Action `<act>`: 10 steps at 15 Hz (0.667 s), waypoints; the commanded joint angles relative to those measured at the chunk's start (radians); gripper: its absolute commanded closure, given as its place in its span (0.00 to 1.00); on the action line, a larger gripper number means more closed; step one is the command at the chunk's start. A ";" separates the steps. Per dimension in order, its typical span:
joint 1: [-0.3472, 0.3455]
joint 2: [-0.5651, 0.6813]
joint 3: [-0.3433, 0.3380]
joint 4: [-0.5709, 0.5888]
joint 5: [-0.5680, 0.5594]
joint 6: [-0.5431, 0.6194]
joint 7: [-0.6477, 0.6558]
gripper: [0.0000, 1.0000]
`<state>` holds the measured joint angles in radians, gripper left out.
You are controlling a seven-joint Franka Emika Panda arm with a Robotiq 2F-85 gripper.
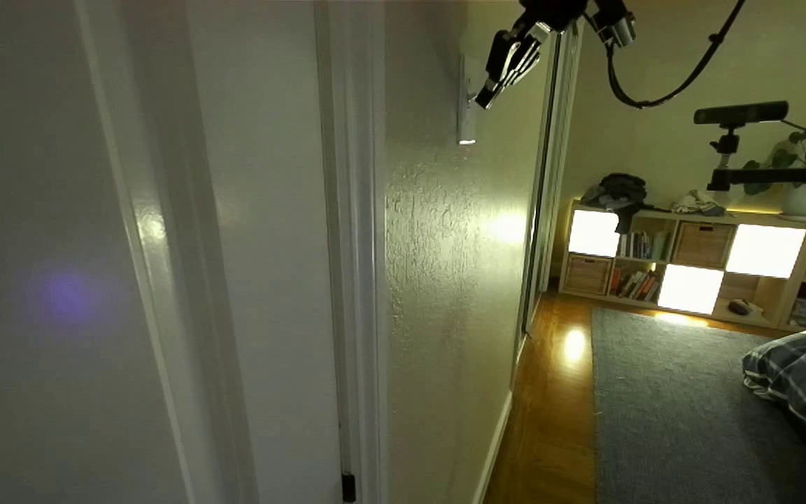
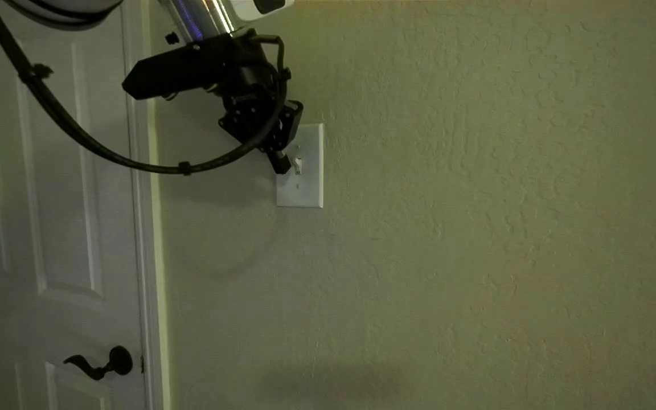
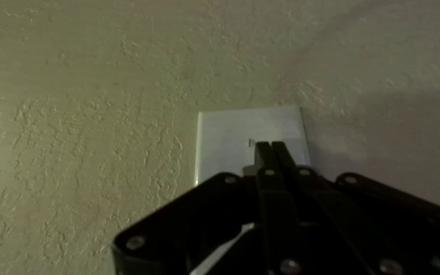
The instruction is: Flip the light switch on
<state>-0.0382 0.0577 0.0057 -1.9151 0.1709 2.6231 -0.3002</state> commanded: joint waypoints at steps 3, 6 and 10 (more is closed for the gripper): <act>-0.003 -0.112 -0.014 -0.102 0.004 -0.198 0.009 0.95; -0.004 -0.155 -0.030 -0.142 0.001 -0.318 0.017 0.95; -0.006 -0.206 -0.054 -0.184 -0.010 -0.449 0.036 0.95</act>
<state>-0.0400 -0.0706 -0.0328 -2.0286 0.1715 2.2514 -0.2948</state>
